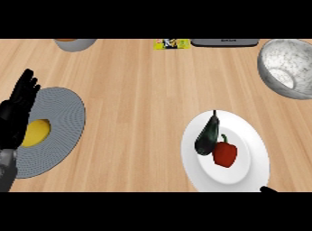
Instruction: Pick the bell pepper from the plate and place it in the bowl
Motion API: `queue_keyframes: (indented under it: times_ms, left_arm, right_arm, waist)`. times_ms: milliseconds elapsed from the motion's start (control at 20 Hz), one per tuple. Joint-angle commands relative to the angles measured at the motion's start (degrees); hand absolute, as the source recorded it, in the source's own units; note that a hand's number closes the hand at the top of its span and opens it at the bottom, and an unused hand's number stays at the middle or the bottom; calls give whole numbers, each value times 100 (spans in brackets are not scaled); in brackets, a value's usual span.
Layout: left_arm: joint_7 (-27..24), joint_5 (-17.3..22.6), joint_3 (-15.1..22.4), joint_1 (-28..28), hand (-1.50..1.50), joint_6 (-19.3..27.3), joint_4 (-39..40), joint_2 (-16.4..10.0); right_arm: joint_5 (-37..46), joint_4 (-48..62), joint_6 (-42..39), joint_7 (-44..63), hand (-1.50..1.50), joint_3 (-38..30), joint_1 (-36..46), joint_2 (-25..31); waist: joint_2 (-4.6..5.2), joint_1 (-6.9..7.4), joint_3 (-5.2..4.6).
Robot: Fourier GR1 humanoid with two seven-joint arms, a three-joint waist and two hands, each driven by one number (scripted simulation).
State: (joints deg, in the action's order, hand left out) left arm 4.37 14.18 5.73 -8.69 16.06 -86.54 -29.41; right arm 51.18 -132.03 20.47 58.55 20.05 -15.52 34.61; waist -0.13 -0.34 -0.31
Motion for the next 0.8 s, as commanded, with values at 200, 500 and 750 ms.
queue_keyframes:
  times_ms: [200, 500, 750]
  left_arm:
    - [-98, -152, 154, -153, 0, -26, 38, 212]
    - [19, -247, 194, -200, 0, -4, 102, 277]
    - [-78, -209, 90, -4, 0, -75, -53, 251]
  right_arm:
    - [-1117, 250, -2292, 1312, -150, 2, 1025, 109]
    - [-2073, 1220, -2840, 1539, -150, 6, 1819, -315]
    - [-2923, 1880, -3386, 1661, -150, -92, 2413, -418]
  waist:
    - [69, 201, 10]
    - [68, 231, 18]
    - [53, 254, 16]
